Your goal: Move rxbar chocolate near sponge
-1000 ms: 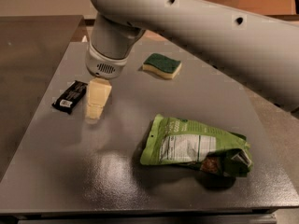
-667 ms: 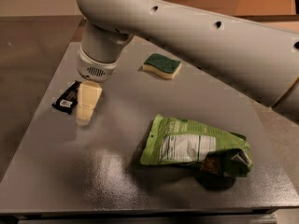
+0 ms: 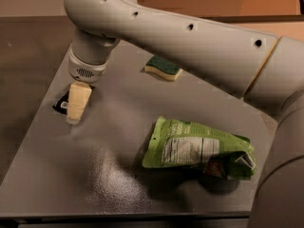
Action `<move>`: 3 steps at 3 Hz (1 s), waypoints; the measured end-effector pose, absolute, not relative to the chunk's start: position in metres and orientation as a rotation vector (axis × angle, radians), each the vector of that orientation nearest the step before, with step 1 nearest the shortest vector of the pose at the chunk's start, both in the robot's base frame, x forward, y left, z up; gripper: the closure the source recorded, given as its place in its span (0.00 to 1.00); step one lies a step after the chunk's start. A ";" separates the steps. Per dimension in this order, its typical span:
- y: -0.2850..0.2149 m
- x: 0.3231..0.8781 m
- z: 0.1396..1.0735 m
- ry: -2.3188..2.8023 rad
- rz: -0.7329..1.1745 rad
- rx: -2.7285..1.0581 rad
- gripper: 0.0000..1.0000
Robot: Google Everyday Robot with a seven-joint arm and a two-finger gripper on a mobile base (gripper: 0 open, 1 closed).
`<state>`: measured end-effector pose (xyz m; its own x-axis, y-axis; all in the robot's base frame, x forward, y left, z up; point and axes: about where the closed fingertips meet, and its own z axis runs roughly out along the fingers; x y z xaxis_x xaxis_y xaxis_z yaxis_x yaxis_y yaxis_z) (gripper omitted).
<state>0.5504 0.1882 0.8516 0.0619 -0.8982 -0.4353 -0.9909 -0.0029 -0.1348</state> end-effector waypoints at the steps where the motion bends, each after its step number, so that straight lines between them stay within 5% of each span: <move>1: 0.198 0.563 0.843 1.896 0.318 -1.948 0.00; 3: 0.206 0.577 0.824 1.925 0.311 -1.992 0.00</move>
Offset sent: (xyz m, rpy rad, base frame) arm 0.0350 0.0191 -0.0303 -0.0466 0.0358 -0.0053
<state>0.5765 0.2065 0.8241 0.0515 -0.9178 -0.3938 -0.9951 -0.0137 -0.0982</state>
